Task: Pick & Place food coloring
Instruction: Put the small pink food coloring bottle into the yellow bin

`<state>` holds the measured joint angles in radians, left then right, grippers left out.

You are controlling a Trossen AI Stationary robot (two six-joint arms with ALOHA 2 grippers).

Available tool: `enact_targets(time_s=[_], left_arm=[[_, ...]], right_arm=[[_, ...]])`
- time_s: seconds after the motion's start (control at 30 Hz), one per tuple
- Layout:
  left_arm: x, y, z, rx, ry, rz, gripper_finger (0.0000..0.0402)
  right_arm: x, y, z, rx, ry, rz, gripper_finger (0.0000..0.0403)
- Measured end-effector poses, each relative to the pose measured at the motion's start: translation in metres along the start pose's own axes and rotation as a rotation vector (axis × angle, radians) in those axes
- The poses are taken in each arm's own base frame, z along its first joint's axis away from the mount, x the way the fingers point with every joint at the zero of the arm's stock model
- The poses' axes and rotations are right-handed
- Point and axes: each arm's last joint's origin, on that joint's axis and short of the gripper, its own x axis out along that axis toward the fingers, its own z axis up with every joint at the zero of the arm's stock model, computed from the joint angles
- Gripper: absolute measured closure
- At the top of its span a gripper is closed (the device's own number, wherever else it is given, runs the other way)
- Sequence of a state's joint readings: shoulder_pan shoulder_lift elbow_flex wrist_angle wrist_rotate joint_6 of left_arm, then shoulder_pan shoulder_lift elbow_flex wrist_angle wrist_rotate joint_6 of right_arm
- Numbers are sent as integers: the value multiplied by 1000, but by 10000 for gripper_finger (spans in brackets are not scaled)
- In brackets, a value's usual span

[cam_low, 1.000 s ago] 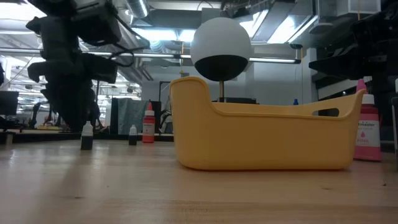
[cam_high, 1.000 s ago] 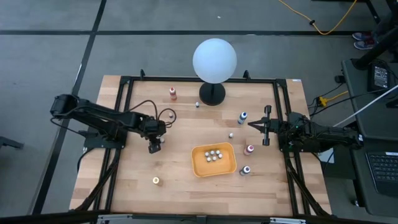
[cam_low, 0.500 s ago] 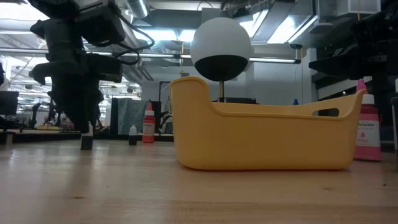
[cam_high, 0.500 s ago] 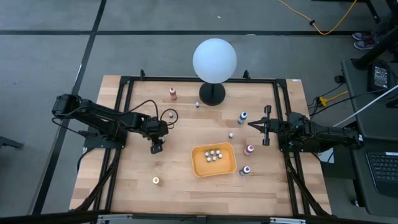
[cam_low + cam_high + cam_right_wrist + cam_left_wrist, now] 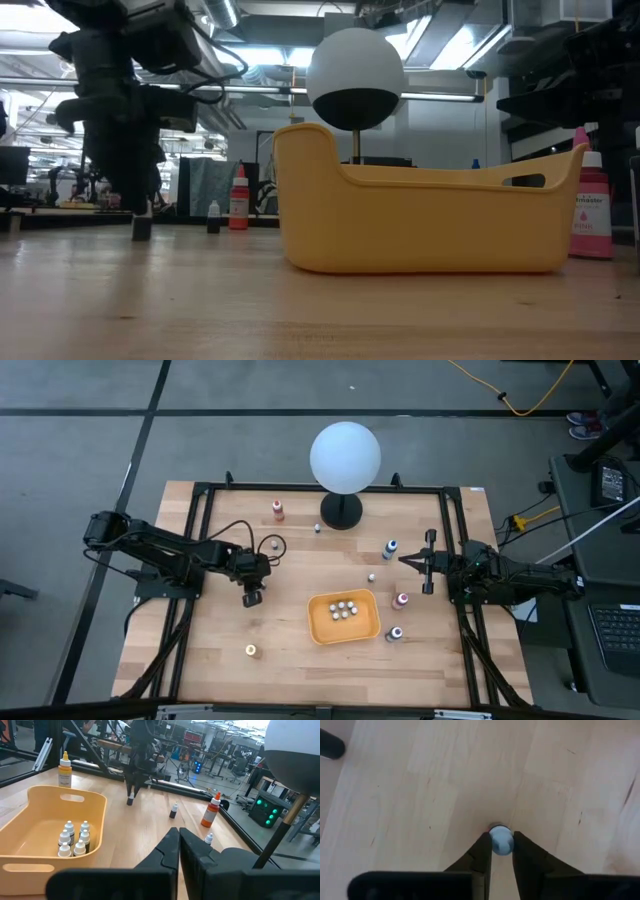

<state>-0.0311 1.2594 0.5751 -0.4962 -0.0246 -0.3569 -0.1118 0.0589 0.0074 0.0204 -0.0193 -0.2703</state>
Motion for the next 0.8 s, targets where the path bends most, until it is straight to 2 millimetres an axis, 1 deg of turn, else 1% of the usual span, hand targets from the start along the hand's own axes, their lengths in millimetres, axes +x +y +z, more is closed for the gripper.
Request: enact_targets(time_s=[0.13, 0.2, 0.3, 0.47, 0.6, 0.7, 0.8], left_arm=[[-2, -1, 3, -7, -8, -11, 350], [-9, -5, 11, -5, -27, -29, 346], [-24, -14, 27, 31, -70, -49, 346], [-59, -30, 57, 78, -160, -38, 349], [-78, -41, 79, 101, -191, -14, 349], [-80, -53, 95, 160, -160, 5, 349], [-72, -67, 112, 236, -102, 9, 349]], right_arm=[[0, 0, 0, 0, 0, 0, 386], [0, 0, 0, 0, 0, 0, 386], [0, 0, 0, 0, 0, 0, 386], [0, 0, 0, 0, 0, 0, 386], [0, 0, 0, 0, 1, 0, 386], [0, 0, 0, 0, 1, 0, 386], [0, 0, 0, 0, 1, 0, 386]])
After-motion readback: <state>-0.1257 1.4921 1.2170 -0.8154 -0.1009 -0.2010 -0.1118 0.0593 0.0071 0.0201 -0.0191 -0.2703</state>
